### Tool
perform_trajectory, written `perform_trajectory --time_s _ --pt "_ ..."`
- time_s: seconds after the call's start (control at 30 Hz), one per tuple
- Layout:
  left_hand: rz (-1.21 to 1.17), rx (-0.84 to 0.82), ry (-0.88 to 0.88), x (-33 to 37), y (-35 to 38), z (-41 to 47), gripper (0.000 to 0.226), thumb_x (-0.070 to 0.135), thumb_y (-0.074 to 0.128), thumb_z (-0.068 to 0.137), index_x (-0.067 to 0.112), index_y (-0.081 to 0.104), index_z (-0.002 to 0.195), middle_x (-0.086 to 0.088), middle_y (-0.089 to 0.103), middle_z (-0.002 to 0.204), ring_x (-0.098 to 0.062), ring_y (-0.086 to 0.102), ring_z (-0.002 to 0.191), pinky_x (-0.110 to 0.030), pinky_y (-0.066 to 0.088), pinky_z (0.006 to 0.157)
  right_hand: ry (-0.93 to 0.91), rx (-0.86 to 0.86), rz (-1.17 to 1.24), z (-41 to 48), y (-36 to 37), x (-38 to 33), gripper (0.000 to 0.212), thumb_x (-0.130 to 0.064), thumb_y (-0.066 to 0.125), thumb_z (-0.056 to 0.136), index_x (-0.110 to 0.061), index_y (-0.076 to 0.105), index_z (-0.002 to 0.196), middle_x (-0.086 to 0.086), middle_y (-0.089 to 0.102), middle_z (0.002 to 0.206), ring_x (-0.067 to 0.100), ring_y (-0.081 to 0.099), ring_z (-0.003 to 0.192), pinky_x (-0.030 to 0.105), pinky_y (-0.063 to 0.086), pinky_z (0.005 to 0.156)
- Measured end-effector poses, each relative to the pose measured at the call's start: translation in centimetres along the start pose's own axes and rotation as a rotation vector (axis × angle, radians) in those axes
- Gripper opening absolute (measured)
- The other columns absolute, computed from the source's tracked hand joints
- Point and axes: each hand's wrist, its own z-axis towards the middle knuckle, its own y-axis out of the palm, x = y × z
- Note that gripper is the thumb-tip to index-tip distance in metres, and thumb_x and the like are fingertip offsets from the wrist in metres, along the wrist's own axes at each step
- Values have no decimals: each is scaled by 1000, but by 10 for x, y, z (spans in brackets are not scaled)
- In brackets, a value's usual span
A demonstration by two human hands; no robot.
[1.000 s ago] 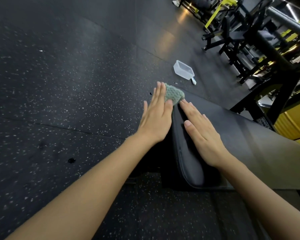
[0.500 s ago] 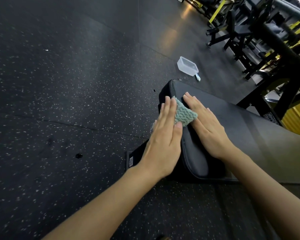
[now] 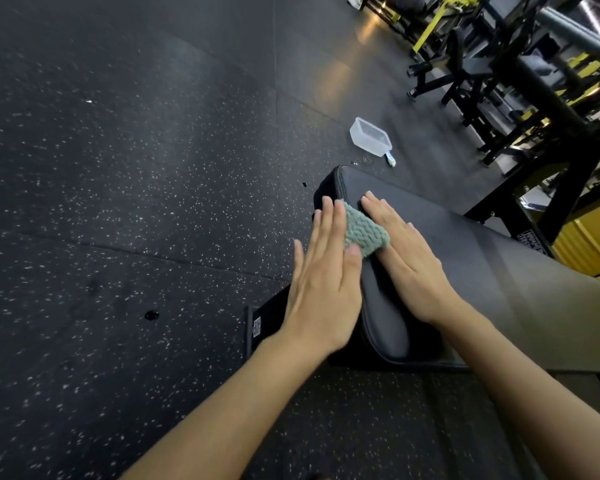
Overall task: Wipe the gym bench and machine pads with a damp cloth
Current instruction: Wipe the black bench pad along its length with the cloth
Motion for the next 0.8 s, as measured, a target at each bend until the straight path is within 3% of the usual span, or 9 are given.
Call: perform_trajectory --time_s 0.1,0.27,0.53,0.8 --pt "-26 2 -12 -4 -2 14 58 37 16 103 30 -2 157 22 -12 162 11 -15 145 -25 -16 117 6 4 20 1 0 -2 44 -41 24 99 -56 15 139 -32 14 156 -12 7 145 26 1 118" --pt "-67 -8 12 -1 0 -12 56 38 18 101 39 -6 152 26 -12 161 16 -14 142 -21 -13 117 0 6 -3 0 -1 1 51 -48 19 98 -45 19 149 -30 13 158 -12 6 145 26 1 119" --pt "-143 -1 52 11 9 -78 56 33 21 101 43 -6 150 36 -15 157 12 -14 144 -35 0 125 3 11 -30 -1 -1 2 55 -41 22 100 -36 22 155 -29 14 159 -12 5 145 29 2 120" --pt "-135 31 18 15 13 -51 56 39 18 99 40 -6 150 34 -19 155 15 -18 142 -17 -8 119 11 9 -7 -1 0 3 55 -42 22 100 -35 23 155 -29 14 159 -13 4 145 32 2 122"
